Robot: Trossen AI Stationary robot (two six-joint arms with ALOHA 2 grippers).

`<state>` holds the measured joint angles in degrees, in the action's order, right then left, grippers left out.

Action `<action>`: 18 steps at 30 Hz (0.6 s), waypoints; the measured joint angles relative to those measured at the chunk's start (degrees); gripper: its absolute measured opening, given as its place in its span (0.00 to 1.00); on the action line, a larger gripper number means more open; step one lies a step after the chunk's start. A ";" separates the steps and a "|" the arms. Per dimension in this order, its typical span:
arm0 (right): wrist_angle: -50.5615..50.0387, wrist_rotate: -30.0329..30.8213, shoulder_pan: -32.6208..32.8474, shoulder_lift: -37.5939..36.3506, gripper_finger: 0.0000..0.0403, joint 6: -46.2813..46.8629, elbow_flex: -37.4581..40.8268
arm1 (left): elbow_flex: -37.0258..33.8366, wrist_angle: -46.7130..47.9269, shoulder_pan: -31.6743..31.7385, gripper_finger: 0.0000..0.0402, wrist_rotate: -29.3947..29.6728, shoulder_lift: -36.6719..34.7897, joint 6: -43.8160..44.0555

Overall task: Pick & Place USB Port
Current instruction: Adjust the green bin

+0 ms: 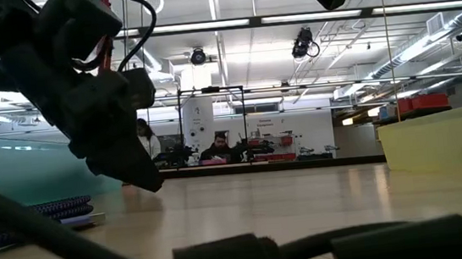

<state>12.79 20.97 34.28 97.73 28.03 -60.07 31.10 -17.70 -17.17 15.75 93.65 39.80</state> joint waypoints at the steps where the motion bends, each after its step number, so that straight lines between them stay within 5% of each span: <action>1: -0.04 0.00 0.00 0.00 0.09 0.00 0.00 | -0.03 0.07 0.02 0.32 0.50 0.00 -0.20; 9: -0.05 0.00 -0.01 0.00 0.09 -0.02 0.02 | 0.00 3.09 3.96 0.32 5.37 0.00 1.74; 18: -0.50 0.00 -0.01 0.00 0.09 -0.02 0.02 | -0.04 -1.19 2.15 0.32 1.37 -0.42 -1.77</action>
<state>12.29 20.97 34.27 97.73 28.01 -60.05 31.06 -18.88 -15.02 17.12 93.23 38.03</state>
